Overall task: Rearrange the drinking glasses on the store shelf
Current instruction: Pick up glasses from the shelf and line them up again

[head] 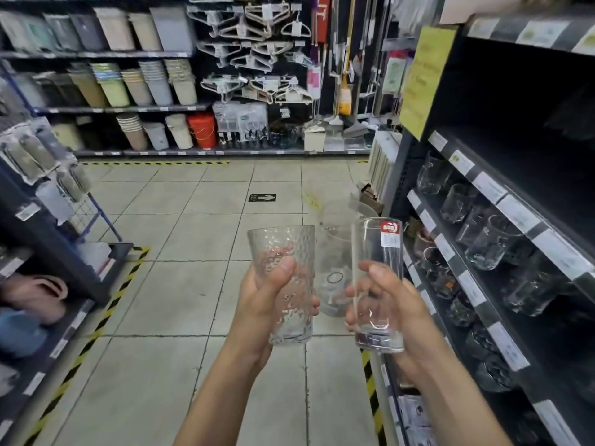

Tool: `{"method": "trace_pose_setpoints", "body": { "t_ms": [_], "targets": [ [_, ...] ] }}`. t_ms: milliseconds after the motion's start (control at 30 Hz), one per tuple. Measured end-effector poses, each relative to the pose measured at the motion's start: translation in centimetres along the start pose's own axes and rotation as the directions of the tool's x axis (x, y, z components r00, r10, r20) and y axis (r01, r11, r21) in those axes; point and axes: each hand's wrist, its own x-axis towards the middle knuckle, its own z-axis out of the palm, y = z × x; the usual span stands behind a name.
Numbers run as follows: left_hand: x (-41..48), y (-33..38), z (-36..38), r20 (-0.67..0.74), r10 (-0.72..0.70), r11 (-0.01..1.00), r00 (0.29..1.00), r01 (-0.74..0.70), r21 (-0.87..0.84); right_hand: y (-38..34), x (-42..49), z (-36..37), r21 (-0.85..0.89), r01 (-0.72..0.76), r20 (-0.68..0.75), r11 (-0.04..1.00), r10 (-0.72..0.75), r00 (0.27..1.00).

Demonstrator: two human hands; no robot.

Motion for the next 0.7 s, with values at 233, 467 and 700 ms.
{"method": "trace_pose_setpoints", "body": {
  "t_ms": [233,467,700],
  "targets": [
    [6.8,0.0,-0.8,0.048,-0.024,1.0,0.999,0.024,0.008,0.0,6.2,-0.7,0.049,0.0,-0.069,0.999,0.003,0.998],
    [16.7,-1.6,-0.9,0.045,-0.066,0.997,0.997,0.064,0.037,-0.9,15.5,-2.4,0.058,-0.007,-0.094,0.998,0.012,0.995],
    [30.7,-3.1,1.5,0.071,-0.084,0.994,0.994,0.078,0.079,-5.0,27.9,-5.9,0.065,0.001,-0.146,0.998,0.008,0.989]
  ]
}}
